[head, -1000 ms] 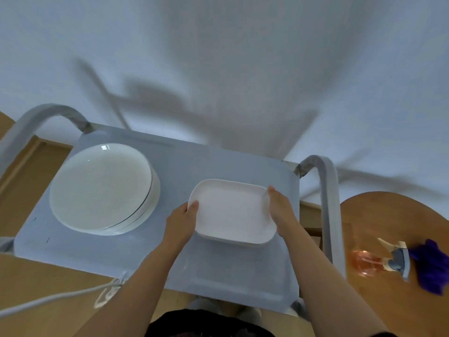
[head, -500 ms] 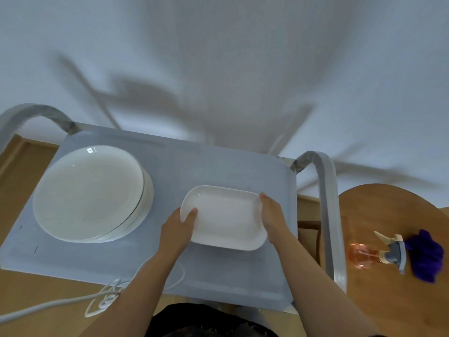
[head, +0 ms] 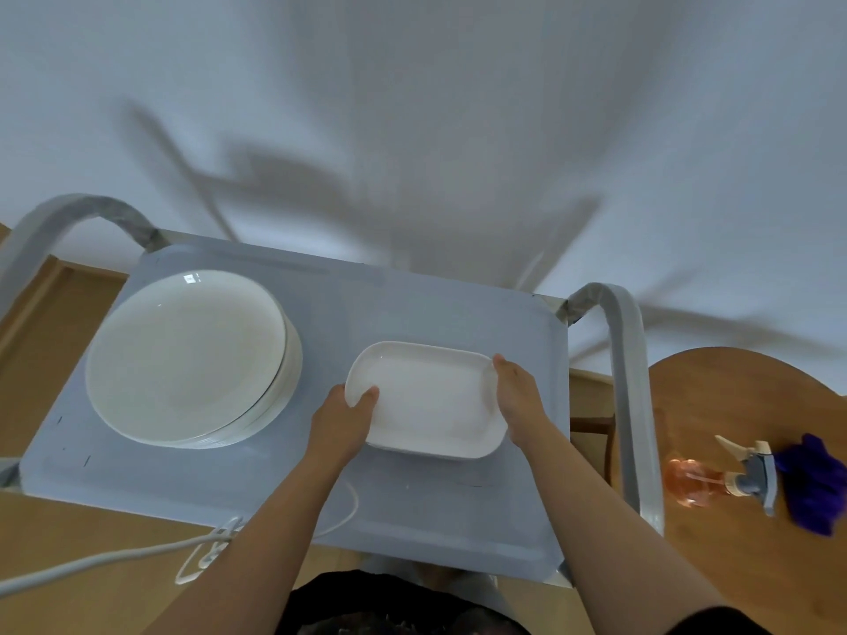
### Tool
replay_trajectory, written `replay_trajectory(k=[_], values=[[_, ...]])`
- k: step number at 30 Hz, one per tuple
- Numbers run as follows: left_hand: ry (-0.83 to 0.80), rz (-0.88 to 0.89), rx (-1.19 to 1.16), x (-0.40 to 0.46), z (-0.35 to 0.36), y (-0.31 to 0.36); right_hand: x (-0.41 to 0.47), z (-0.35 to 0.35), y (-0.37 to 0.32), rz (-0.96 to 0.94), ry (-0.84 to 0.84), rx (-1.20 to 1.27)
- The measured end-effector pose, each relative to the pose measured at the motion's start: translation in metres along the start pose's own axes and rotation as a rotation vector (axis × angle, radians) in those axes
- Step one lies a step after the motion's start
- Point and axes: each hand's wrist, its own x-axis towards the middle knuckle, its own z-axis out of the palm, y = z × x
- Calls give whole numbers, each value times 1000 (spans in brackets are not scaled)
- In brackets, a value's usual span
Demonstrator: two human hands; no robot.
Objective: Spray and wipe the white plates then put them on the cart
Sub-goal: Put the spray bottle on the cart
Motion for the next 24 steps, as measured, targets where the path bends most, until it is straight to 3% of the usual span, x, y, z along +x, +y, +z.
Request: replay_trajectory(k=[6,13,17,24], values=[[135,270,401,-24,8,27,-18,-16,-17,-148,17,-6],[12,690,425,-87,70,109,-61,-99,-37,-355,103,182],[-50,919,534,-133,134,145,-73,-184,-3,-383,251,240],[-162,1086,683,-198,268,175,-63,-321,107,-261,428,-76]])
